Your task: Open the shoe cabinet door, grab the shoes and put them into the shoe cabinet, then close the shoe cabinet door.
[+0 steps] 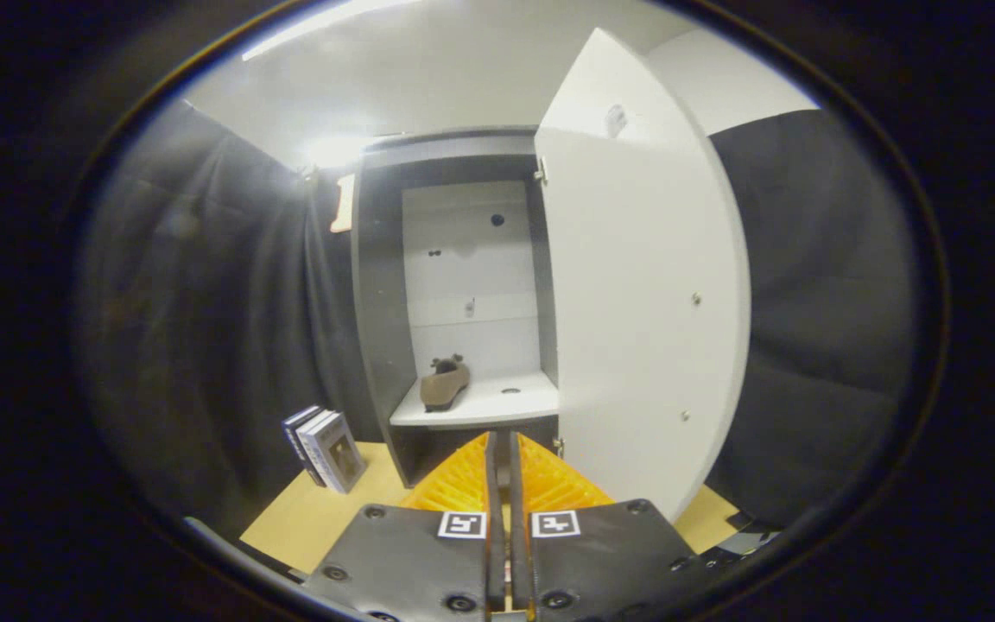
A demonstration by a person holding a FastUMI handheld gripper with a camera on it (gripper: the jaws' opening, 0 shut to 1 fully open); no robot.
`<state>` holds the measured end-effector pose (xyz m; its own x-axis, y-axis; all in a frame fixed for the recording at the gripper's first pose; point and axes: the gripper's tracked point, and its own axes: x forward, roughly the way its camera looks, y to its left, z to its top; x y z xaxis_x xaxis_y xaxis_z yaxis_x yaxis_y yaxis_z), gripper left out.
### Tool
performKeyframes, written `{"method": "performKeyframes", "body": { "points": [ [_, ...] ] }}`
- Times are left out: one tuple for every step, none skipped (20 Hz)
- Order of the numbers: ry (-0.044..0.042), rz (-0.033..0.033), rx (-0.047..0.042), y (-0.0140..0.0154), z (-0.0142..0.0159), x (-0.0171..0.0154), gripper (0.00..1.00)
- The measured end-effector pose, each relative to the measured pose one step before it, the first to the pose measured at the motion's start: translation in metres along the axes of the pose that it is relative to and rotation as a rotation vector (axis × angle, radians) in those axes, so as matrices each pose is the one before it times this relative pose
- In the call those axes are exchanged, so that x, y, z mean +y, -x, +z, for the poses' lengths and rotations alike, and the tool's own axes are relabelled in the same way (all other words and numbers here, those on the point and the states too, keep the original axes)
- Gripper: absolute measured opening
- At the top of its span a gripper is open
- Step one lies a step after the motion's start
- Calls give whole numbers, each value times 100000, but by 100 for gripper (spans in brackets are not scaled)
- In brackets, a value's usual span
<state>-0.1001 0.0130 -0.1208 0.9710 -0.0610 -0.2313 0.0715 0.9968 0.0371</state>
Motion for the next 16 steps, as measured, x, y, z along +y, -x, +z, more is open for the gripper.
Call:
{"method": "performKeyframes", "body": {
  "points": [
    [793, -1598, 1479, -674, -1415, 690, 5],
    [1599, -1974, 1397, -637, -1298, 650, 5],
    [1774, -1551, 797, -578, -1280, 742, 5],
    [1186, -1657, 1255, -464, -1210, 488, 5],
    [-272, -402, 1666, -280, -1407, 498, 5],
    [-1739, 285, 2357, -417, -1288, 505, 5],
    [-2140, 511, 2631, -568, -1469, 194, 5],
    [-2199, 1392, 3003, -590, -1385, 296, 5],
    [-953, 625, 3544, -633, -1534, 85, 5],
    [613, 723, 4785, -883, -1791, 71, 6],
    [2025, -898, 4494, -768, -1903, -498, 12],
    [468, 469, 2394, -675, -1152, -18, 18],
    [-520, 1323, 1372, -604, -906, 336, 17],
    [-859, 575, 854, -657, -730, -32, 19],
    [-412, 2013, 1322, -958, -1287, 184, 21],
    [515, 193, 2090, -636, -1187, -350, 23]
  ]
}}
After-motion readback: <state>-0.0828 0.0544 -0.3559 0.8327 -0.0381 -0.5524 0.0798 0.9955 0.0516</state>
